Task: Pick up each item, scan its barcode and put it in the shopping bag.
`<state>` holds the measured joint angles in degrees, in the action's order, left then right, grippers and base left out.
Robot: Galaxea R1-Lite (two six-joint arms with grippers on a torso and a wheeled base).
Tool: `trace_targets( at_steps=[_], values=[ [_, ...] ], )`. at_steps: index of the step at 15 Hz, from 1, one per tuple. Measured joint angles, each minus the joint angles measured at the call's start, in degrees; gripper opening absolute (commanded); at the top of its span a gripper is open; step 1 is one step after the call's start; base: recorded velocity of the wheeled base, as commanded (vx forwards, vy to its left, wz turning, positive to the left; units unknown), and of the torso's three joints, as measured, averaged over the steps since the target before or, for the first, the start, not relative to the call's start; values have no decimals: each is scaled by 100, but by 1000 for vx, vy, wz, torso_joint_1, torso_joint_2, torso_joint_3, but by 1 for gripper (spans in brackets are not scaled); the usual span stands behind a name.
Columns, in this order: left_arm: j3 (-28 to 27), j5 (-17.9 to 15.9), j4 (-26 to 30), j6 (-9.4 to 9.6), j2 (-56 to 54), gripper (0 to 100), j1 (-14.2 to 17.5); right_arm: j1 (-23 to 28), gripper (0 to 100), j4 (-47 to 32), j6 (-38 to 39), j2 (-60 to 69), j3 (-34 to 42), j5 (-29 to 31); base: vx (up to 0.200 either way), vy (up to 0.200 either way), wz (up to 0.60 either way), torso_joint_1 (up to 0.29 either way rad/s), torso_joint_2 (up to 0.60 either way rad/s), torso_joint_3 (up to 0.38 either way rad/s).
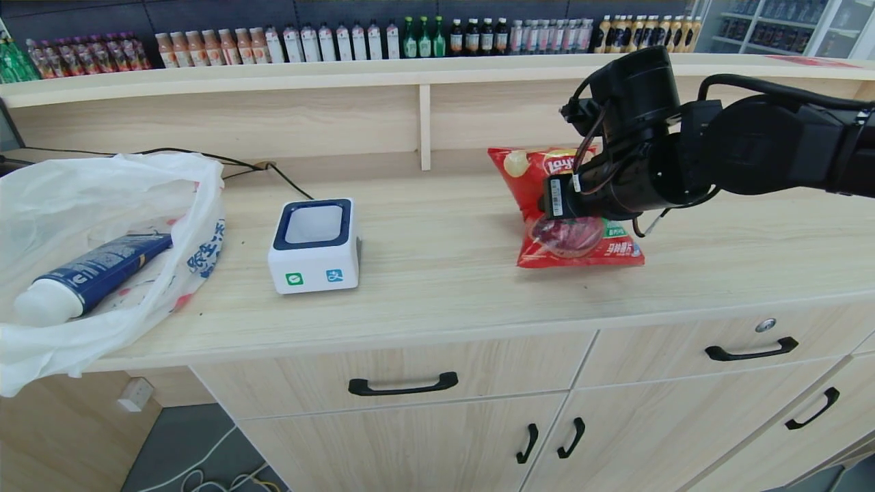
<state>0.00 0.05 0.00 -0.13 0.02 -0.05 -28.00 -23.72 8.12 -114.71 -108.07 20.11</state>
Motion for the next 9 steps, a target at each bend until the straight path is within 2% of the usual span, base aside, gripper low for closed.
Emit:
trace_targets(
  at_steps=[9],
  values=[
    [0,2,0,0,0,100,2,-44,0,-26,-21,295,71,117,0,0,0,0,0,0]
  ],
)
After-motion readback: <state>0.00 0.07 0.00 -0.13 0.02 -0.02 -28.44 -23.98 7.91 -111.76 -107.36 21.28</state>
